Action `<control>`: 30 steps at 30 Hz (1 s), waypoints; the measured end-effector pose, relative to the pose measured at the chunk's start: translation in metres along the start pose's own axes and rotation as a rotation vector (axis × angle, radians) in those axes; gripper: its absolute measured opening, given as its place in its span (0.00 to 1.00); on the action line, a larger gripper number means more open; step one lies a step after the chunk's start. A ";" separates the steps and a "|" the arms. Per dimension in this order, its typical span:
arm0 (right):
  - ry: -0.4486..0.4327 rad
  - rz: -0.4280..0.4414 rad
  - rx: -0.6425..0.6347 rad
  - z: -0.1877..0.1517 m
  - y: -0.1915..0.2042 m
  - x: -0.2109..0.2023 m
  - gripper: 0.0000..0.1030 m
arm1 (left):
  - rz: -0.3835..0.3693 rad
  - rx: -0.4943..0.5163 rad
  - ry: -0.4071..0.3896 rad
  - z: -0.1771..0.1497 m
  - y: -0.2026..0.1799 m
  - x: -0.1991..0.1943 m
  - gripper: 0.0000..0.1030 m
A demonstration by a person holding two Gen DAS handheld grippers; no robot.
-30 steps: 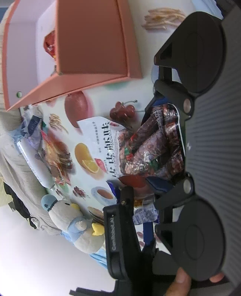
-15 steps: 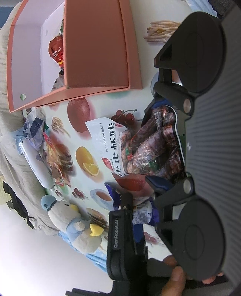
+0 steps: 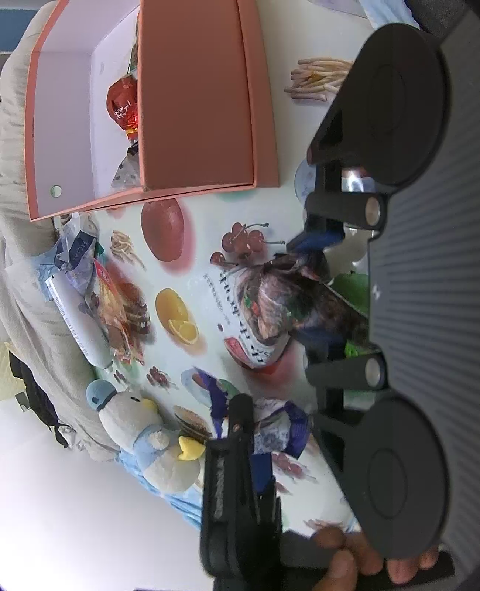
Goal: Organize snacks
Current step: 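Lift the blue bag with the left tool while the right tool lifts the white-labeled bag, then carry the blue bag with the left tool while the right tool carries the white-labeled bag over the box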
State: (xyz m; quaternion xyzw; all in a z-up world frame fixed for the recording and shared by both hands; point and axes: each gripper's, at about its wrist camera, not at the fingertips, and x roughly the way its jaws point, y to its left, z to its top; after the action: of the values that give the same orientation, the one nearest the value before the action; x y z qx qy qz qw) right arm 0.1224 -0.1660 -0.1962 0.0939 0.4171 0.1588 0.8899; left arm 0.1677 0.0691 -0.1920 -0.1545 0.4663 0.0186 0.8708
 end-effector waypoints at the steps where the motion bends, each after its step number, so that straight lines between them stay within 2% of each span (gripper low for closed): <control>1: 0.001 0.002 0.000 0.000 0.000 0.000 0.36 | 0.000 0.004 -0.003 0.000 -0.001 -0.002 0.59; 7: -0.028 0.002 -0.018 0.003 0.002 -0.008 0.30 | -0.003 0.024 -0.016 0.000 -0.005 -0.015 0.59; 14: -0.058 0.020 -0.009 0.008 0.002 -0.025 0.29 | -0.001 0.061 -0.047 0.004 -0.013 -0.038 0.59; 23: -0.131 0.019 -0.036 0.021 0.000 -0.073 0.29 | -0.004 0.113 -0.113 0.016 -0.030 -0.080 0.59; 30: -0.198 0.021 -0.063 0.028 -0.003 -0.108 0.29 | -0.046 0.149 -0.151 0.026 -0.048 -0.109 0.59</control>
State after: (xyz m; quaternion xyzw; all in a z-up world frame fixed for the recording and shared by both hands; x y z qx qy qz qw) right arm 0.0796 -0.2085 -0.1018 0.0854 0.3209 0.1713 0.9276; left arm 0.1349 0.0434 -0.0773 -0.0980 0.3959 -0.0246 0.9127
